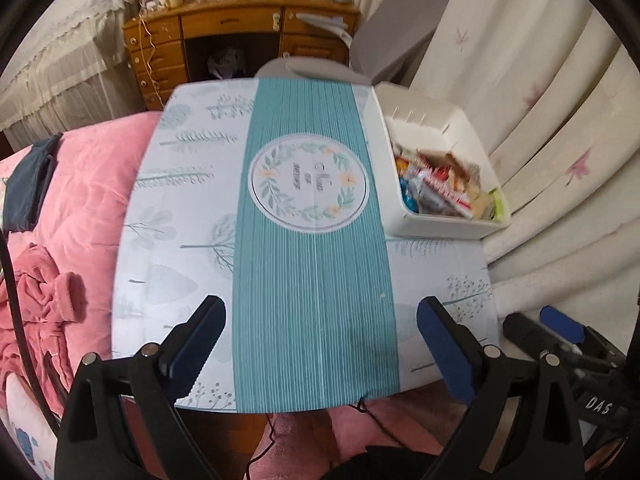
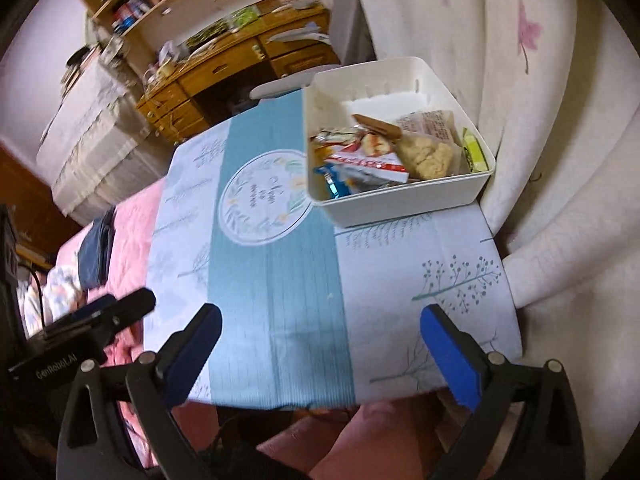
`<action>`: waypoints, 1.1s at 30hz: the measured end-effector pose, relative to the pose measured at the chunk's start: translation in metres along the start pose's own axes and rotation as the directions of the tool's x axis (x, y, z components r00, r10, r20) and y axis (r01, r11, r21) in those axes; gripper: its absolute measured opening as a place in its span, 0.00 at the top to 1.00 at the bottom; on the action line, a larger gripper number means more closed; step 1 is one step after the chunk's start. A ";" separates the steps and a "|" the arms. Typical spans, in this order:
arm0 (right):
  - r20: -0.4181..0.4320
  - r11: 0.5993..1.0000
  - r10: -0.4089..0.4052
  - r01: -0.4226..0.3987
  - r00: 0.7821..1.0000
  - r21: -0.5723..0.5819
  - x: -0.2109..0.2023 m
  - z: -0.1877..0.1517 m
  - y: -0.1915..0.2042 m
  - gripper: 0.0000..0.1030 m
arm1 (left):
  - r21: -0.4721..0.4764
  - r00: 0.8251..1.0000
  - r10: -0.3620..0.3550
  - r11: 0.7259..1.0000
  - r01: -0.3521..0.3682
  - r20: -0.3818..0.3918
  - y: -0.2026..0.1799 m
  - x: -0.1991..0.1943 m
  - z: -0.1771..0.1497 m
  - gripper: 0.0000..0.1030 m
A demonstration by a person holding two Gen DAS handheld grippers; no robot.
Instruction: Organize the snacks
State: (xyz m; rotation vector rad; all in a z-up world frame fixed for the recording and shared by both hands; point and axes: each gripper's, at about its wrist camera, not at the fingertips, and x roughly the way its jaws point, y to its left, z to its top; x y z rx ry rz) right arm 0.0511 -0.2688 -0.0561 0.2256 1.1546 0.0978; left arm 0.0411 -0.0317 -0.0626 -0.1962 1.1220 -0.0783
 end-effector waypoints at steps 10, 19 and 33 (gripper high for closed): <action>-0.001 0.992 0.040 -0.040 0.999 -0.118 -0.060 0.010 0.027 0.01 | -0.003 0.991 0.085 0.996 -0.086 0.108 -0.029 -0.059 0.000 0.01; 0.141 0.984 -0.054 0.076 0.989 -0.160 -0.082 0.000 0.023 0.00 | -0.040 0.969 0.196 0.981 -0.192 0.150 -0.047 -0.065 -0.011 0.01; 0.121 0.989 -0.016 0.034 0.992 -0.143 -0.066 0.004 0.017 0.00 | -0.040 0.949 0.247 0.969 -0.244 0.194 -0.055 -0.060 -0.002 0.01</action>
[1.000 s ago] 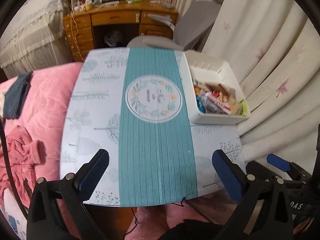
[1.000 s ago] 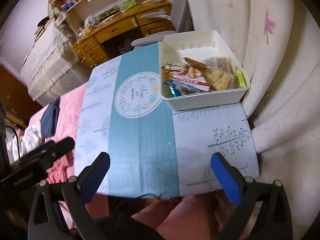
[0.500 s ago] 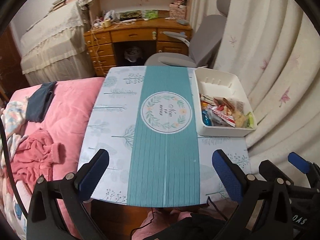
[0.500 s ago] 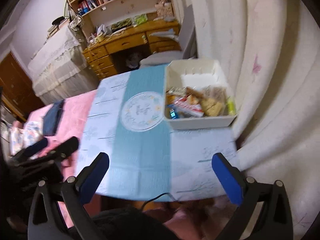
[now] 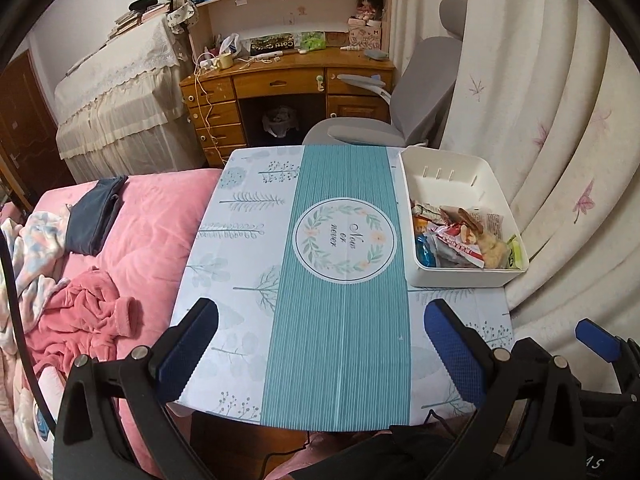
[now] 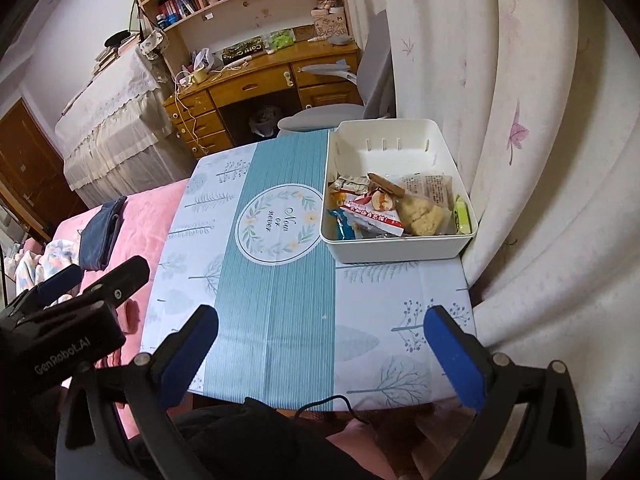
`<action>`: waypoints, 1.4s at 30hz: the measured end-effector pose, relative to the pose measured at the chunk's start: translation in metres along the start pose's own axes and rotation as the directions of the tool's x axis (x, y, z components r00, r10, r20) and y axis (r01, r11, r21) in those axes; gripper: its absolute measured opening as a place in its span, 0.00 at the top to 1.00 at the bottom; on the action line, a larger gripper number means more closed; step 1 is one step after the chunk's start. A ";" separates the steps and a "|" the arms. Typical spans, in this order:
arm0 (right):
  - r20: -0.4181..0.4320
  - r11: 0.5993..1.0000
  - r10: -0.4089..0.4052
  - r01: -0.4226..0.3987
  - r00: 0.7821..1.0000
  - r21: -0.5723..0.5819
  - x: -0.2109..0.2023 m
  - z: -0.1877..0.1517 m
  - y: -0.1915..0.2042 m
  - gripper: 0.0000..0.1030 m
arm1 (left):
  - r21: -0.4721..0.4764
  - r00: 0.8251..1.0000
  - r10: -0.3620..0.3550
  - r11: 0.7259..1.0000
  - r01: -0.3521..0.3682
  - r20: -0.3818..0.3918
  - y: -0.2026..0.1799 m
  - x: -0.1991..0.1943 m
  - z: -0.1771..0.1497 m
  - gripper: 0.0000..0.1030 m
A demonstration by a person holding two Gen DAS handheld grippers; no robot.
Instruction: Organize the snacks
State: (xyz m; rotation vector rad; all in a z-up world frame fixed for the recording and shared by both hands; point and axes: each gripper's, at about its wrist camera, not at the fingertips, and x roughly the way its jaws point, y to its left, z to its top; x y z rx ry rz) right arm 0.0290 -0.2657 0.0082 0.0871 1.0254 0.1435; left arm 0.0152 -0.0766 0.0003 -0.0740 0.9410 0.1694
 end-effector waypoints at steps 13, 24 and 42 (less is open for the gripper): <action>-0.005 1.000 0.007 -0.007 1.000 0.000 0.006 0.005 0.002 0.00 | -0.001 1.000 -0.002 1.000 0.002 -0.004 0.001 0.003 0.004 0.01; -0.014 1.000 0.008 -0.008 1.000 0.005 0.013 0.005 0.002 0.00 | 0.000 1.000 -0.001 1.000 0.001 -0.002 0.000 0.004 0.006 0.01; -0.029 1.000 0.019 -0.019 0.999 0.005 0.021 0.006 -0.003 0.00 | 0.006 1.000 -0.005 1.000 0.005 -0.010 -0.003 0.013 0.015 0.01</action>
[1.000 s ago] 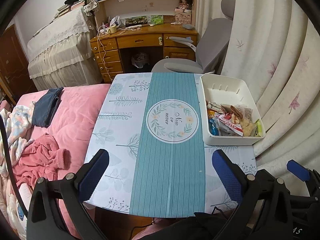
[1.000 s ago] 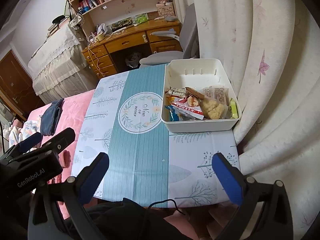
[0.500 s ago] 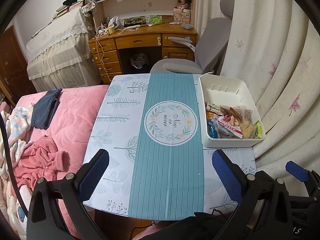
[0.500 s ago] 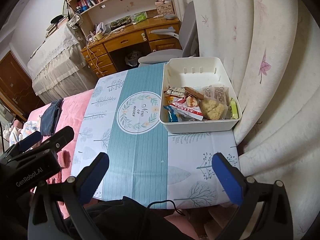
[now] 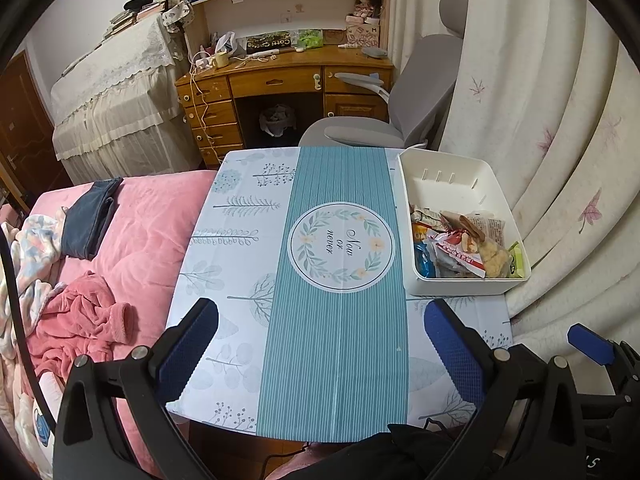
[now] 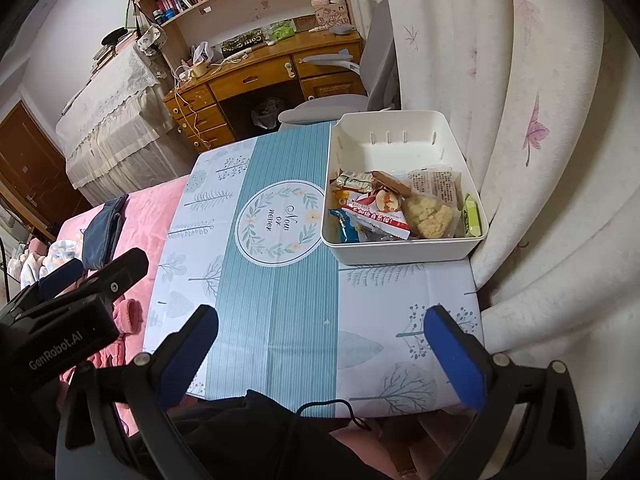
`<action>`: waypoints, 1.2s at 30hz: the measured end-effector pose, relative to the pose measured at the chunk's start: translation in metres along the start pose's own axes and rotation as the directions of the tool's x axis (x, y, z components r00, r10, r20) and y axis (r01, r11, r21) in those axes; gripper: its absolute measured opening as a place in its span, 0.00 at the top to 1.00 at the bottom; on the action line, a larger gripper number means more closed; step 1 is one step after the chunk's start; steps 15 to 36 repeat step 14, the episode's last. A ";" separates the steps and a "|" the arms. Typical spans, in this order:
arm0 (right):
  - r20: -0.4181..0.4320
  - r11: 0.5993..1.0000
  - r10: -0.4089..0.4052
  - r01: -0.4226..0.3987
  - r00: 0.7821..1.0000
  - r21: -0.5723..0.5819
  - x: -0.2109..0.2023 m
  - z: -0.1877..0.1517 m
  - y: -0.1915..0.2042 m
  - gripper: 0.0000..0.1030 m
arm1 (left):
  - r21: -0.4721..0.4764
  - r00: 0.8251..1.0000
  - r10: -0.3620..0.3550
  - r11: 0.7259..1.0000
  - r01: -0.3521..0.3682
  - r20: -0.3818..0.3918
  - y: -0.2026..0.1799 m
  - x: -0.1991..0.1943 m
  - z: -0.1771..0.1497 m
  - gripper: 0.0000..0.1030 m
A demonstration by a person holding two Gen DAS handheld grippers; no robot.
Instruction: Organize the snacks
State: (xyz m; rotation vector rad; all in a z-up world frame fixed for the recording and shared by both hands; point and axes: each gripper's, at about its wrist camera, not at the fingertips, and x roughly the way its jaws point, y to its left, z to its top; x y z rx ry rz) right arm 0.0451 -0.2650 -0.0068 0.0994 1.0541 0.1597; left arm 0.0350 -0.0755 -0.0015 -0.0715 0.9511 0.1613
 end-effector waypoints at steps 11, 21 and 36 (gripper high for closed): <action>-0.002 1.000 0.001 -0.001 1.000 0.000 0.001 0.001 -0.001 0.00 | 0.000 1.000 0.000 1.000 0.000 0.000 0.000 0.000 0.001 0.01; -0.002 1.000 0.002 -0.002 1.000 0.001 0.001 0.001 -0.001 0.00 | 0.000 1.000 -0.001 1.000 0.001 -0.001 0.000 0.000 0.001 0.01; -0.002 1.000 0.002 -0.002 1.000 0.001 0.001 0.001 -0.001 0.00 | 0.000 1.000 -0.001 1.000 0.001 -0.001 0.000 0.000 0.001 0.01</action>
